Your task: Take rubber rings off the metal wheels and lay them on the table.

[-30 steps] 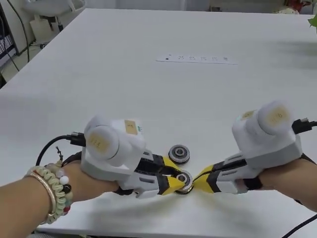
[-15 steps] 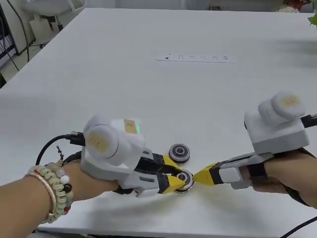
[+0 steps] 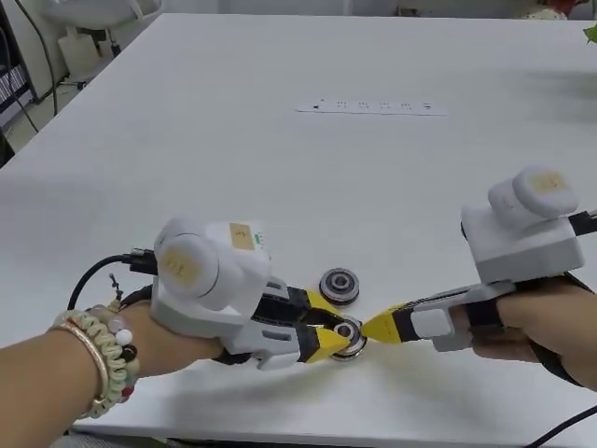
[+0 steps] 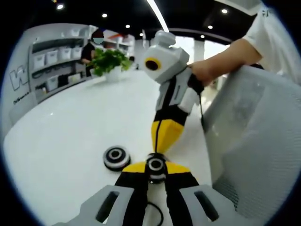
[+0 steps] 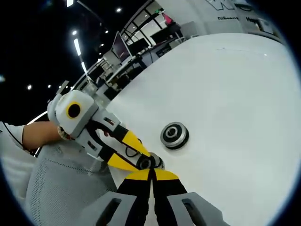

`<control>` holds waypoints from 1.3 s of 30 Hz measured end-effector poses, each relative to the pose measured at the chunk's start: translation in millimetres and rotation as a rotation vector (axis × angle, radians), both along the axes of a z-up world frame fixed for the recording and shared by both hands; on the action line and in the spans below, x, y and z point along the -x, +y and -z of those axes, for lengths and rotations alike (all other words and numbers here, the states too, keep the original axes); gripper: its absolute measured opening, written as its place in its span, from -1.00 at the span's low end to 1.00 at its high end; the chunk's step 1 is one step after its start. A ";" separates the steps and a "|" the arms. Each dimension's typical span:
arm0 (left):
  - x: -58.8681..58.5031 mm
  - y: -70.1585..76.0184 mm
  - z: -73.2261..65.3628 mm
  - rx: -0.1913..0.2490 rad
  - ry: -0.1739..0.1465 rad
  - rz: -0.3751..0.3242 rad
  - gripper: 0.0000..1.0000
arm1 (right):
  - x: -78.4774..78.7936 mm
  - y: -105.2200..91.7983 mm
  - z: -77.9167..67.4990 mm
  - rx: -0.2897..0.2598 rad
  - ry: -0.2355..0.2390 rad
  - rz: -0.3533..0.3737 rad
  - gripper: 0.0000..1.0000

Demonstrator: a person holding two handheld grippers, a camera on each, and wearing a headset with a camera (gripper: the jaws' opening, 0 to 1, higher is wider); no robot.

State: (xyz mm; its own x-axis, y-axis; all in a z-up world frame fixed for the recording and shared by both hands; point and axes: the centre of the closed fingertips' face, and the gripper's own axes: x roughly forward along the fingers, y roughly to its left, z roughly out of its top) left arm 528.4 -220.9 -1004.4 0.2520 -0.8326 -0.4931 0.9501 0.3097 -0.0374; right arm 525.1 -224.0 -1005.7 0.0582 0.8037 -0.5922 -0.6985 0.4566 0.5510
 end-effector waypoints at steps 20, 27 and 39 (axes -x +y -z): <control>0.8 1.3 -0.4 0.046 0.000 0.002 -0.72 | 1.8 5.7 -3.9 -0.013 -0.012 -0.021 -1.00; 0.8 1.2 -0.6 0.044 -0.004 0.002 -0.72 | 1.4 6.1 -4.2 -0.013 -0.013 -0.021 -1.00; 0.6 1.4 -0.7 0.045 -0.005 0.003 -0.72 | 4.1 21.1 -22.3 -0.133 -0.005 -0.021 -1.00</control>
State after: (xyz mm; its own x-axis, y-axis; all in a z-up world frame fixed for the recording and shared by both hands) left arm 527.8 -219.4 -1003.8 0.2524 -0.8546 -0.4538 0.9511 0.3055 -0.0462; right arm 521.1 -202.9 -983.4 0.0428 0.8760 -0.4804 -0.7103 0.3648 0.6020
